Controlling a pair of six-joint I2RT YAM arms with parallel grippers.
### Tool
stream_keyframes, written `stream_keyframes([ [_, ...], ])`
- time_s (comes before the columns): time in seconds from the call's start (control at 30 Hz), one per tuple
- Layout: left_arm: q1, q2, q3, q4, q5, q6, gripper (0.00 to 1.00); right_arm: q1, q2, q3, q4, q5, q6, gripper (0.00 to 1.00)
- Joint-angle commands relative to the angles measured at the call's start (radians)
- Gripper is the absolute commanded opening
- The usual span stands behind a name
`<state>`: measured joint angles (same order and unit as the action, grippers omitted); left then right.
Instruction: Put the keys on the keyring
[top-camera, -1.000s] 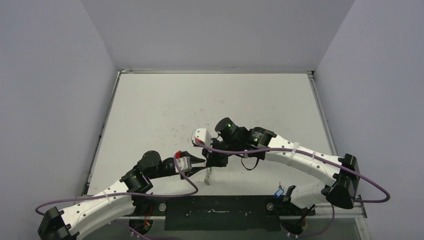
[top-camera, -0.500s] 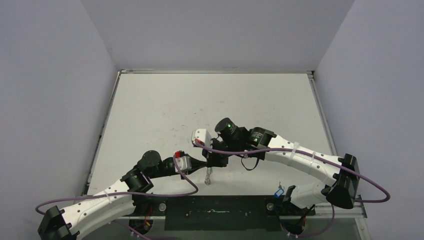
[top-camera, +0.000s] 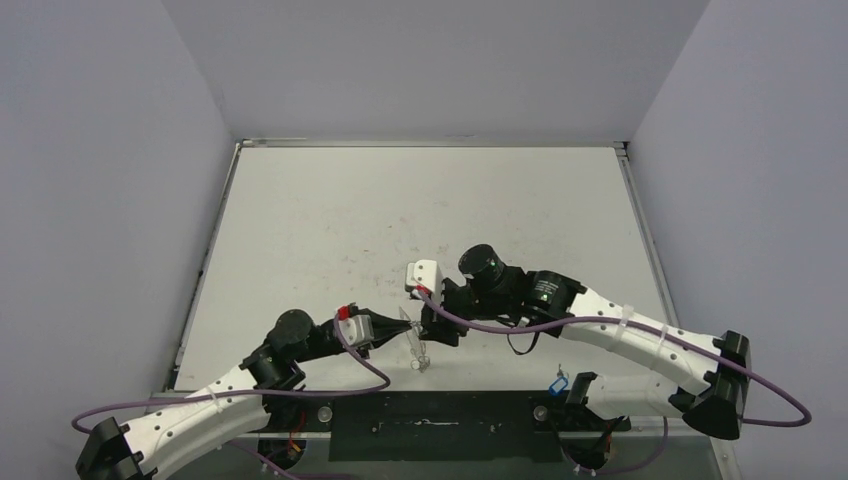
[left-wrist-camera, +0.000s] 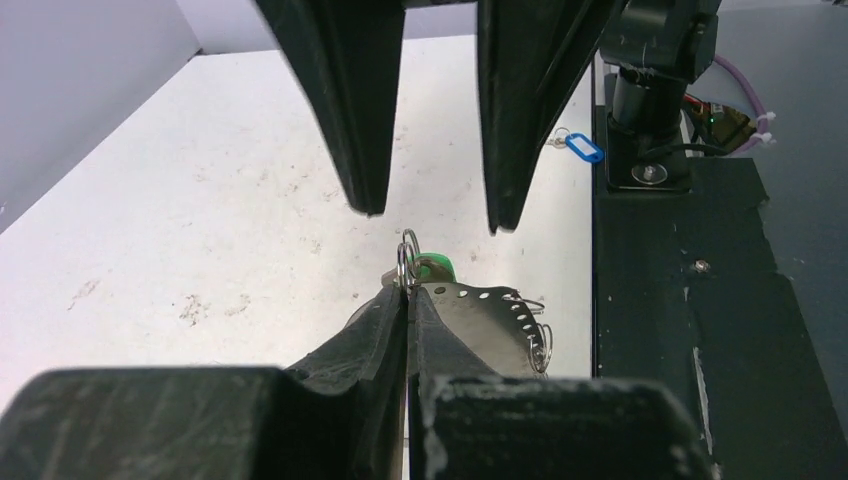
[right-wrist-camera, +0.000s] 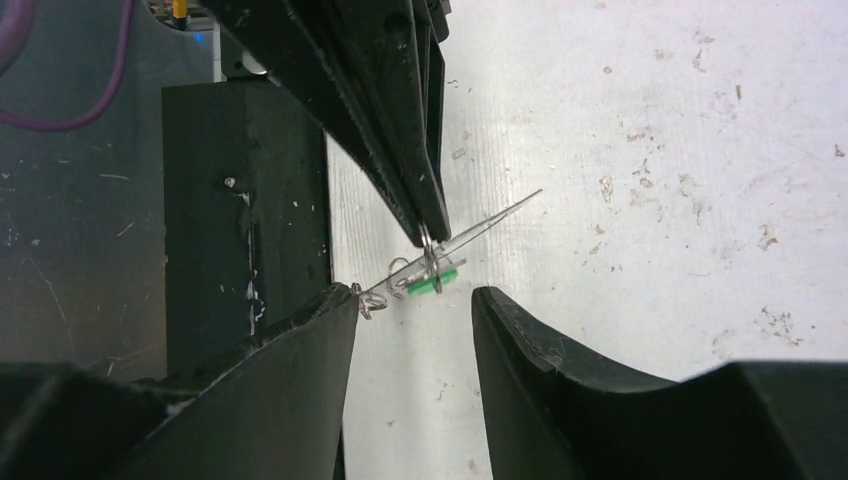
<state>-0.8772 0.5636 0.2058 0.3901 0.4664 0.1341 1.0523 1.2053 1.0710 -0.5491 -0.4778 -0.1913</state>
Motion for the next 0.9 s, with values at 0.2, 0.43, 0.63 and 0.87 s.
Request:
stream_keyframes([
  [0.2,-0.002,-0.043,-0.081,0.304,-0.027,-0.062,0.0,-0.045,-0.177,-0.182,0.297,-0.085,-0.03,0.39],
  [0.43,-0.003,-0.04,-0.083,0.321,-0.007,-0.073,0.0,-0.057,-0.158,-0.214,0.367,-0.109,-0.017,0.31],
  [0.63,-0.002,-0.037,-0.08,0.317,0.0,-0.074,0.0,-0.057,-0.121,-0.203,0.395,-0.125,0.005,0.28],
  [0.87,-0.002,-0.035,-0.076,0.317,0.001,-0.073,0.0,-0.057,-0.105,-0.207,0.423,-0.136,0.019,0.18],
])
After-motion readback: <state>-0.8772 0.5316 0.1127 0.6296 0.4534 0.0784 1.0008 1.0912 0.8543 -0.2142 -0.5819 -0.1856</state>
